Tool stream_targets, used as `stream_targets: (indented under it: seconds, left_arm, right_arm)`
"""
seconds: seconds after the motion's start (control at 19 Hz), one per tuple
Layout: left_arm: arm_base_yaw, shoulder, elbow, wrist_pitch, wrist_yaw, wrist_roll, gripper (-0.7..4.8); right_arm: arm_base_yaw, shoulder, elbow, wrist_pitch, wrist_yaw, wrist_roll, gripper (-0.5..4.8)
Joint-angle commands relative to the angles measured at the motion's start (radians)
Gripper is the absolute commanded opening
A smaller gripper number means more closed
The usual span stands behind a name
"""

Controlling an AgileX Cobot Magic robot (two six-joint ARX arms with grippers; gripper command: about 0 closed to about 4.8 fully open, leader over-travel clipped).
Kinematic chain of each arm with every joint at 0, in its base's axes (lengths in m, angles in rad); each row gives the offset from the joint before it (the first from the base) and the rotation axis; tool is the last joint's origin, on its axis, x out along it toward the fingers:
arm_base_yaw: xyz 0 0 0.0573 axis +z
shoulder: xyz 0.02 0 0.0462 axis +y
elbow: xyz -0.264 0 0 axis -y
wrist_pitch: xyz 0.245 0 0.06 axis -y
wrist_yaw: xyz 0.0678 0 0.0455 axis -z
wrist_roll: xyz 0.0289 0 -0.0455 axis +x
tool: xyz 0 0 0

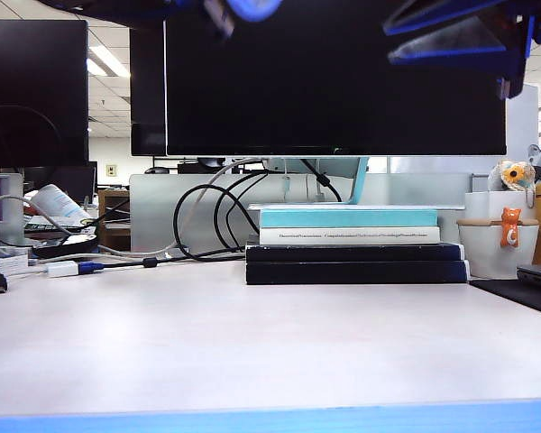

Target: Unfold the white charging cable into a straight cable.

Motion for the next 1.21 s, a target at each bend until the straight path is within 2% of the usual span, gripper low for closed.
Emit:
stream_targets:
  seconds: [0.05,0.21,0.32,0.53,0.74,0.95,1.11,1.21]
  left_arm:
    - [0.005,0.034,-0.020,0.012,0.060,0.018,-0.06]
    - [0.004,0.059,-0.092,0.032,0.064,0.024,-0.06]
    - [-0.003,0.060,-0.104,0.033,0.066,0.043,-0.06]
    - [-0.060,0.060,-0.099,0.129,0.064,0.040,-0.06]
    - [-0.082,0.060,-0.099,0.205,0.061,0.040,-0.06]
    - [-0.074,0.059,-0.096,0.253,0.064,0.037,-0.06]
    - [-0.095,0.060,-0.097,0.264,0.064,0.037,-0.06]
    - [-0.095,0.060,-0.097,0.262,0.064,0.021,-0.06]
  right_arm:
    - [0.002,-0.005,0.005,0.023,-0.086,-0.003,1.26]
    - [0.002,-0.005,0.005,0.099,-0.144,-0.003,1.26]
    - [0.003,-0.005,0.005,0.151,-0.143,-0.003,1.26]
    - [0.003,-0.003,0.005,0.280,-0.142,-0.003,1.24]
    - [0.003,0.010,0.002,0.272,-0.104,-0.013,1.15]
    - [0.049,0.012,-0.074,0.290,-0.095,-0.027,1.15]
    - [0.124,0.012,-0.086,0.384,-0.024,-0.020,1.15]
    - [0.176,0.013,-0.086,0.414,0.076,-0.021,1.08]
